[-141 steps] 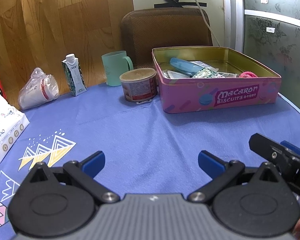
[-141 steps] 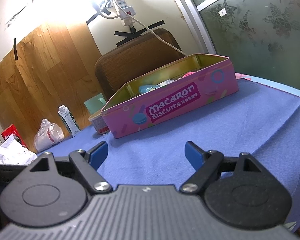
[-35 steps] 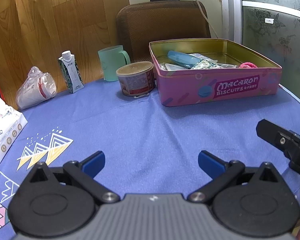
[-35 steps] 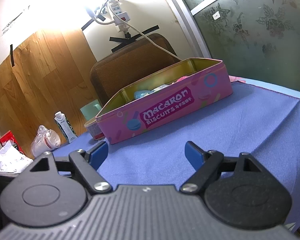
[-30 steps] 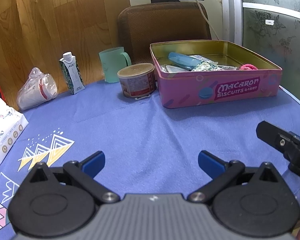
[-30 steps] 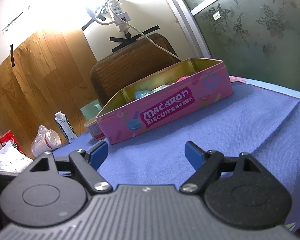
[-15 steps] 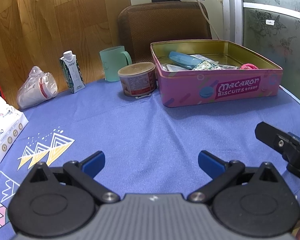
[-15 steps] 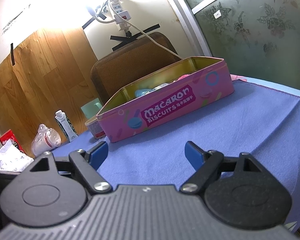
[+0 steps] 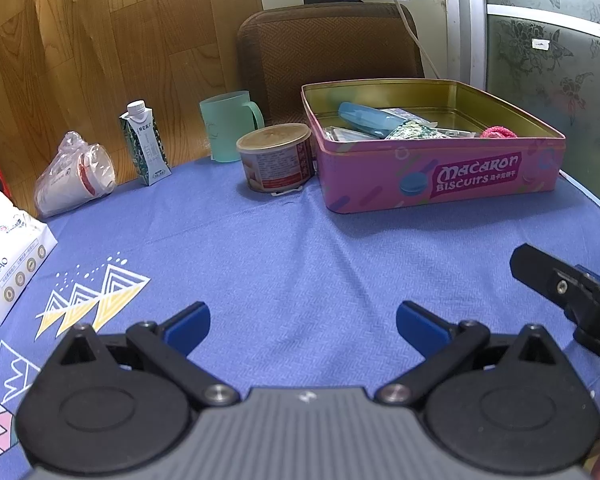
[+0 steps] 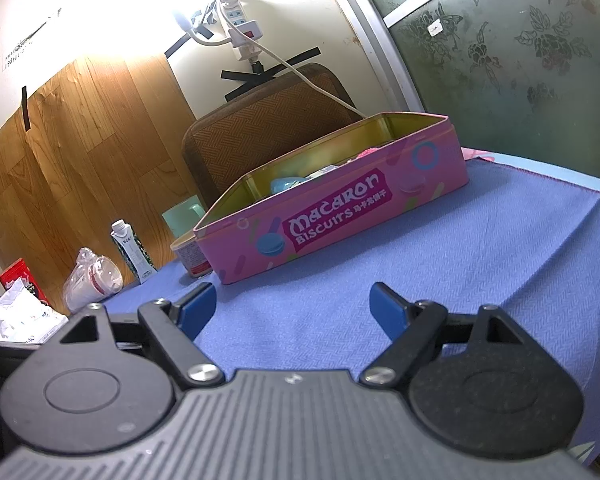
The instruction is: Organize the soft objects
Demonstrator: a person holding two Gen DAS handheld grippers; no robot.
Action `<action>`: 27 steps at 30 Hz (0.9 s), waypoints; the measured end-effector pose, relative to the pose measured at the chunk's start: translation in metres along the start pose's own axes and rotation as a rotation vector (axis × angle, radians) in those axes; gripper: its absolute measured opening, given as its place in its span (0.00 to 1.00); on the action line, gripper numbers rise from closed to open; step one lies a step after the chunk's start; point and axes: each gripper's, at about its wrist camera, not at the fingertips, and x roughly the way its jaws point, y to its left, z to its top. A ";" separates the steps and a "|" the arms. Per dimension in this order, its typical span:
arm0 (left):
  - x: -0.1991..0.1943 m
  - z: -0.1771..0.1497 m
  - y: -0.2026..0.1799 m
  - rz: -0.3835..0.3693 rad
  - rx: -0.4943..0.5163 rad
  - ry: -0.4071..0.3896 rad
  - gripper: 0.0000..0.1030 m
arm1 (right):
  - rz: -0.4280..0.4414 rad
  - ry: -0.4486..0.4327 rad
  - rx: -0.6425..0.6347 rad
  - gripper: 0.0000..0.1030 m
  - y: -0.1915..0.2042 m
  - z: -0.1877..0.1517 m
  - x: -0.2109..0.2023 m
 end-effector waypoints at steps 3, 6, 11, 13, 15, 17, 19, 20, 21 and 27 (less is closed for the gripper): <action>0.000 0.000 0.000 0.000 0.000 0.001 1.00 | 0.000 0.000 0.000 0.83 0.000 0.000 0.000; 0.000 0.000 0.000 0.000 0.001 0.001 1.00 | -0.001 0.000 0.002 0.83 0.001 -0.001 0.001; 0.000 0.000 0.000 0.001 0.001 0.001 1.00 | -0.001 0.000 0.002 0.83 0.001 -0.001 0.001; 0.000 0.000 0.000 0.003 -0.003 -0.002 1.00 | -0.001 0.001 0.001 0.83 0.001 -0.001 0.001; 0.000 0.001 0.000 0.006 -0.008 -0.006 1.00 | -0.001 -0.001 0.001 0.83 0.001 -0.001 0.001; -0.001 0.001 0.001 0.007 -0.010 -0.008 1.00 | -0.001 -0.002 0.000 0.83 0.001 -0.002 0.001; -0.001 0.001 0.001 0.007 -0.009 -0.010 1.00 | -0.001 -0.003 0.001 0.83 0.002 -0.003 0.002; -0.001 0.001 0.001 0.007 -0.009 -0.011 1.00 | 0.000 -0.002 0.001 0.83 0.002 -0.003 0.002; -0.002 0.002 0.001 0.007 -0.009 -0.012 1.00 | 0.000 -0.002 0.001 0.83 0.002 -0.003 0.002; -0.004 0.003 0.002 0.006 -0.012 -0.018 1.00 | 0.003 -0.002 -0.005 0.83 0.003 -0.003 0.001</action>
